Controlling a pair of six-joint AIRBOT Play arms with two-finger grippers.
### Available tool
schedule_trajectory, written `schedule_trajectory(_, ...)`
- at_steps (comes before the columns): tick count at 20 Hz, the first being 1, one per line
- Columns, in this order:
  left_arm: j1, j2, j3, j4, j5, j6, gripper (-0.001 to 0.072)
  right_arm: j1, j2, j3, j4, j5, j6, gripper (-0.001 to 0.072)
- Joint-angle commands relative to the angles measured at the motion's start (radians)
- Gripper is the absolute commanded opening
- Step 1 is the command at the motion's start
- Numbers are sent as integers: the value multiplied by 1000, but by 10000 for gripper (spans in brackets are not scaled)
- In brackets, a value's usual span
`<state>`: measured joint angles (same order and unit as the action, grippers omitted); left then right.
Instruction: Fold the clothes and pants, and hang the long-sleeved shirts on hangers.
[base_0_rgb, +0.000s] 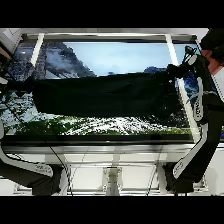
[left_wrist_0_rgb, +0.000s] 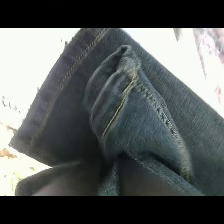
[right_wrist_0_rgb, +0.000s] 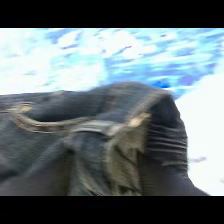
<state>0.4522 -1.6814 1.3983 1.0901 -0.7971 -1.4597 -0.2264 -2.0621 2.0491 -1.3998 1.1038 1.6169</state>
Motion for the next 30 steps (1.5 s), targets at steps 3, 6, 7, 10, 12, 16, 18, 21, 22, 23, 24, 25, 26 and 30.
schedule_trajectory(3, 57, -16, 67, 4, -249, 101, 369, -55, 68, -25, -10, 266, -50, 478)
schedule_trajectory(6, 131, -16, 66, 32, -449, 151, 369, -53, 149, -130, -10, 318, -107, 478)
schedule_trajectory(7, 155, -16, 66, 35, -507, 168, 367, -53, 173, -164, -11, 327, -108, 478)
schedule_trajectory(10, 237, 1, 35, 39, -603, 198, 357, -53, 282, -340, -13, 316, -112, 478)
schedule_trajectory(12, 288, 43, -29, 40, -599, 240, 342, -54, 380, -515, -24, 236, -111, 478)
schedule_trajectory(16, 352, 96, -130, 156, -599, 275, 341, -54, 534, -822, -98, 67, -87, 478)
schedule_trajectory(18, 354, 107, -163, 173, -599, 287, 342, -54, 546, -888, -100, 18, -56, 479)
schedule_trajectory(21, 353, 109, -175, 173, -599, 294, 342, -54, 546, -934, -122, 2, -39, 479)
schedule_trajectory(22, 353, 111, -175, 173, -599, 298, 342, -54, 546, -935, -132, 1, -39, 479)
schedule_trajectory(23, 353, 112, -175, 172, -599, 301, 342, -54, 546, -935, -148, 2, -39, 478)
schedule_trajectory(24, 351, 115, -175, 167, -599, 303, 342, -54, 546, -935, -157, 2, -38, 479)
schedule_trajectory(25, 349, 119, -175, 159, -599, 316, 342, -54, 549, -934, -174, 10, -38, 478)
schedule_trajectory(26, 346, 124, -175, 159, -598, 317, 342, -54, 554, -927, -195, 29, -38, 479)
schedule_trajectory(30, 337, 129, -175, 154, -598, 323, 342, -55, 608, -903, -246, 86, -39, 486)
